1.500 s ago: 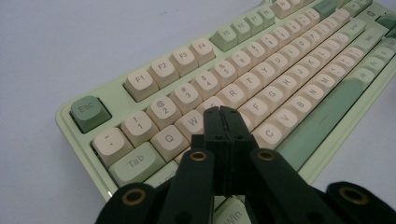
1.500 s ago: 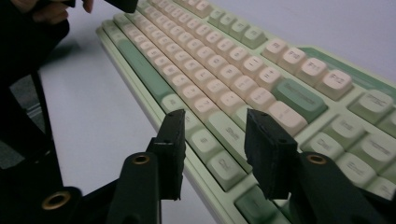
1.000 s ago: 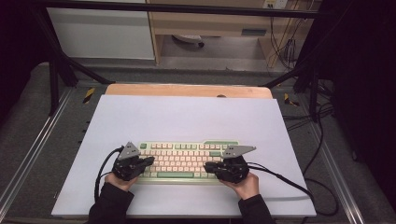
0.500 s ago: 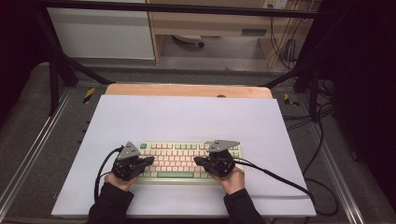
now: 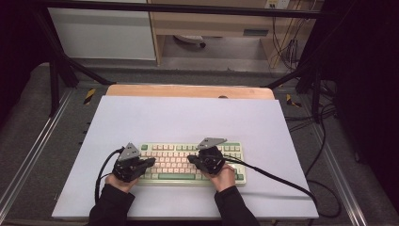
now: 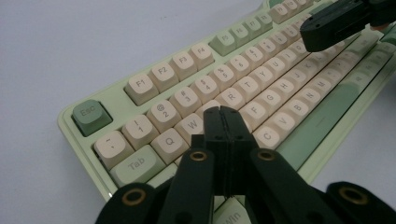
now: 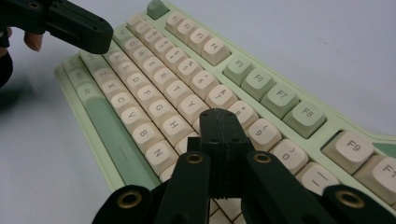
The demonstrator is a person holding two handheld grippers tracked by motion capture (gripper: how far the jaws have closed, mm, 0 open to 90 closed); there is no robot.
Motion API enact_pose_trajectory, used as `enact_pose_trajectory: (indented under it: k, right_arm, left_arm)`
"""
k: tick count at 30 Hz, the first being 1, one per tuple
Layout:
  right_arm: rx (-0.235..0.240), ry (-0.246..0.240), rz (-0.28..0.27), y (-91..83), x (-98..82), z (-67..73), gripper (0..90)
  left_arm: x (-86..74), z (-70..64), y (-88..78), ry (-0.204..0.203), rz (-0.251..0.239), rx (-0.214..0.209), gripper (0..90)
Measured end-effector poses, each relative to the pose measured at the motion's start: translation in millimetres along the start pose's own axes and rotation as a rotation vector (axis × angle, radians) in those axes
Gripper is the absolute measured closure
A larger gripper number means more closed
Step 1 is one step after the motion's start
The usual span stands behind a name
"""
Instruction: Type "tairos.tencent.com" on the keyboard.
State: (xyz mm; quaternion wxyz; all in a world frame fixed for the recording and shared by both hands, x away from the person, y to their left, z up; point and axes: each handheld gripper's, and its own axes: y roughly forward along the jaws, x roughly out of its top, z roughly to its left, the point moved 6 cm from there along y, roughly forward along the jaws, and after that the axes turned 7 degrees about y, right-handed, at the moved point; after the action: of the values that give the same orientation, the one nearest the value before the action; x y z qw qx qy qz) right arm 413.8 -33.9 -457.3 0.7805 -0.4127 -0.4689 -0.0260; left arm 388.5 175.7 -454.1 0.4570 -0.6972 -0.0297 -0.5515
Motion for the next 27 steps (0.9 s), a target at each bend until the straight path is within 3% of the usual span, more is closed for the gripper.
enact_pose_trajectory:
  k: [17,27]
  right_arm:
    - [-0.027,0.002,0.035,10.5,-2.2,-5.3,90.0]
    - [-0.037,-0.023,0.049,12.8,-4.2,-4.9,90.0]
  left_arm:
    - [0.0,-0.4,0.6,0.001,0.002,-0.002,90.0]
    - [-0.1,-0.4,0.8,0.000,0.003,-0.002,90.0]
